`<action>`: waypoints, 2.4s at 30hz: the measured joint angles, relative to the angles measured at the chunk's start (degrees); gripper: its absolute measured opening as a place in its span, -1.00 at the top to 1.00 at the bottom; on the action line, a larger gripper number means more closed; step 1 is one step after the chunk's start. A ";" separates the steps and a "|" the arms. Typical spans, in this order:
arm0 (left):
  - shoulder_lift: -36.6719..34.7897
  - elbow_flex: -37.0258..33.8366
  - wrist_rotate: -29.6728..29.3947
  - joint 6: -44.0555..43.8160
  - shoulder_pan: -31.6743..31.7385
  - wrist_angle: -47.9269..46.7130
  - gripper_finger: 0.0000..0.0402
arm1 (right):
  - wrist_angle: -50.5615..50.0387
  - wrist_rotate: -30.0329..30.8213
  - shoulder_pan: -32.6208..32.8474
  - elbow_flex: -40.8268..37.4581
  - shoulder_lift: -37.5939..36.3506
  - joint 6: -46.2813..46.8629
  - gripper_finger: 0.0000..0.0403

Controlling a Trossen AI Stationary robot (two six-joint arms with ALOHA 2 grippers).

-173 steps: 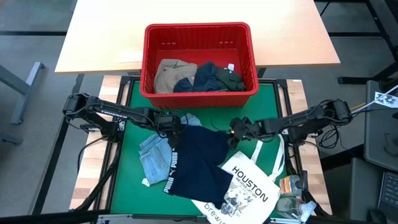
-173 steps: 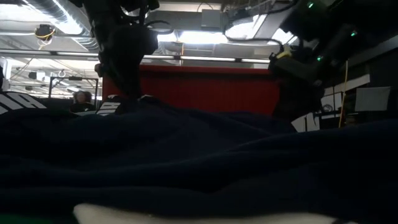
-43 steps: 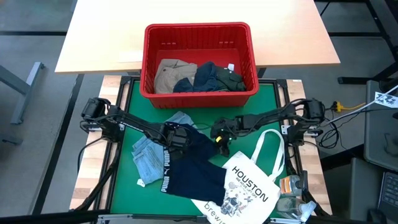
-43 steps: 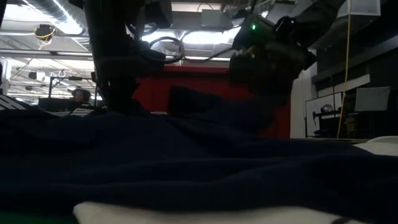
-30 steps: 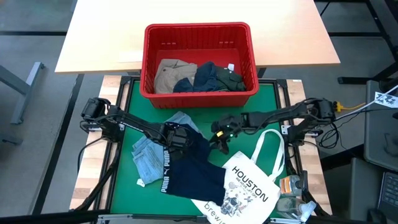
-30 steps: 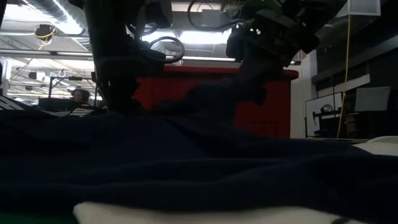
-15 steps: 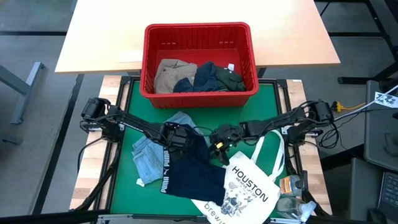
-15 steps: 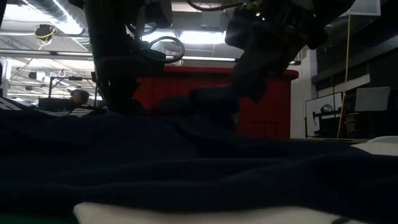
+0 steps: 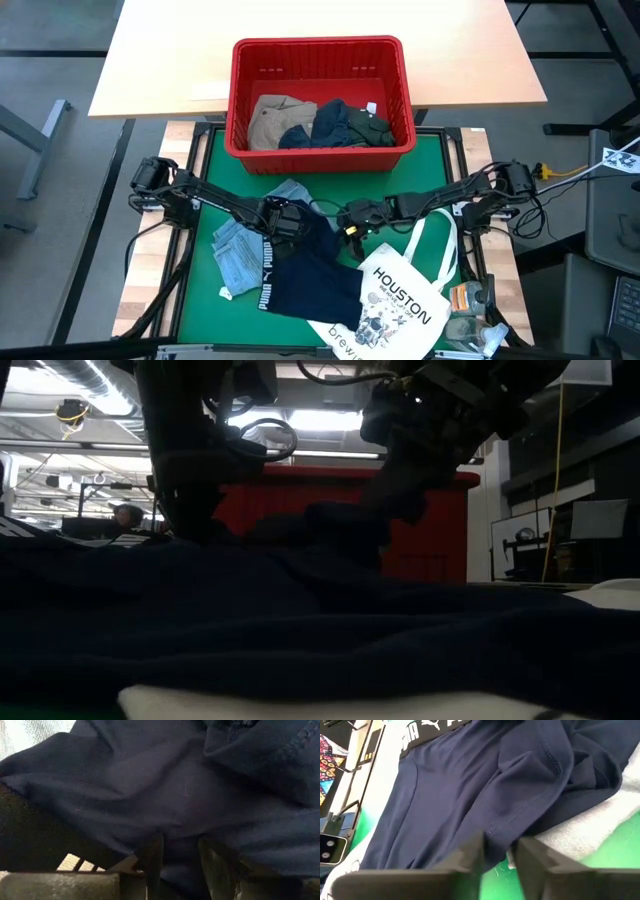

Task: Fold Laundry from Bin
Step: Fold the dark blue boxer shorts

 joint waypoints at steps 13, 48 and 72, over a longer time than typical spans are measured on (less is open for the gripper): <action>0.00 0.00 -0.04 0.42 -0.07 -0.17 0.38 | -23.75 8.04 1.16 -0.04 -8.65 3.58 0.97; -0.11 10.99 -0.11 6.85 -0.09 -11.77 0.38 | -36.93 11.52 4.92 -0.02 -8.28 16.30 0.99; -0.09 0.13 -4.16 1.64 -0.09 -9.34 0.38 | -39.68 -3.87 4.94 -0.02 -8.28 24.96 0.98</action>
